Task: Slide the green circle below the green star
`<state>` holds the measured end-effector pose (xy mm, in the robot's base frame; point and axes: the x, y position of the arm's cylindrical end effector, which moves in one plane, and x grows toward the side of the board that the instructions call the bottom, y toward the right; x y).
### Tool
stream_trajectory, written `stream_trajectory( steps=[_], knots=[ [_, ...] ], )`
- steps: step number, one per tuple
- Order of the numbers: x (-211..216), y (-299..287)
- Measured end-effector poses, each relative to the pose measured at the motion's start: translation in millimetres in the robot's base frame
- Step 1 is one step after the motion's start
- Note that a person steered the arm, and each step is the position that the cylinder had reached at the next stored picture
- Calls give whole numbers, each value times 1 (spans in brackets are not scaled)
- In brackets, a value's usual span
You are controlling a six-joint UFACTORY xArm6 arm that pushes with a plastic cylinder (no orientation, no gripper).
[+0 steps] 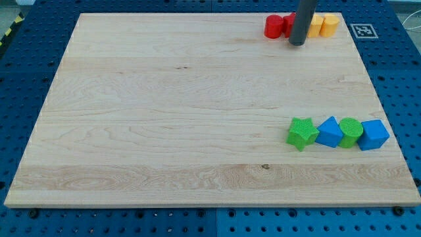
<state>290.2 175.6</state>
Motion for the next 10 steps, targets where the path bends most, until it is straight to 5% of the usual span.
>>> stream_trajectory(
  steps=[10],
  knots=[
    [208, 61]
  ],
)
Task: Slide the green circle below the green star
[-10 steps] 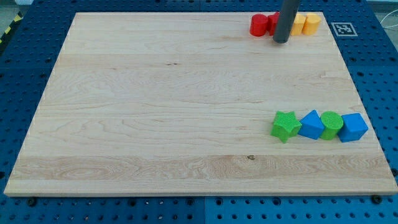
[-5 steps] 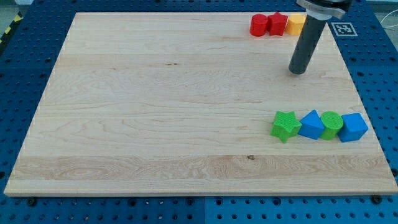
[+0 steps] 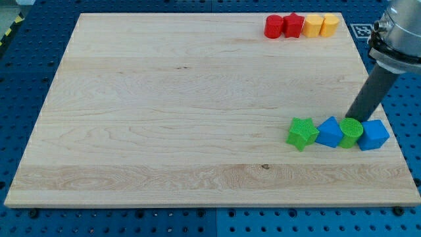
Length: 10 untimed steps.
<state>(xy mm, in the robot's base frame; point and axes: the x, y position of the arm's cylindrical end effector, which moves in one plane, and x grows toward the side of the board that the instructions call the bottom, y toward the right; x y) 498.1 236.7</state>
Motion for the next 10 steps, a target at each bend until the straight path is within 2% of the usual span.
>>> stream_trajectory(
  steps=[5, 10],
  knots=[
    [68, -1],
    [73, -27]
  ],
)
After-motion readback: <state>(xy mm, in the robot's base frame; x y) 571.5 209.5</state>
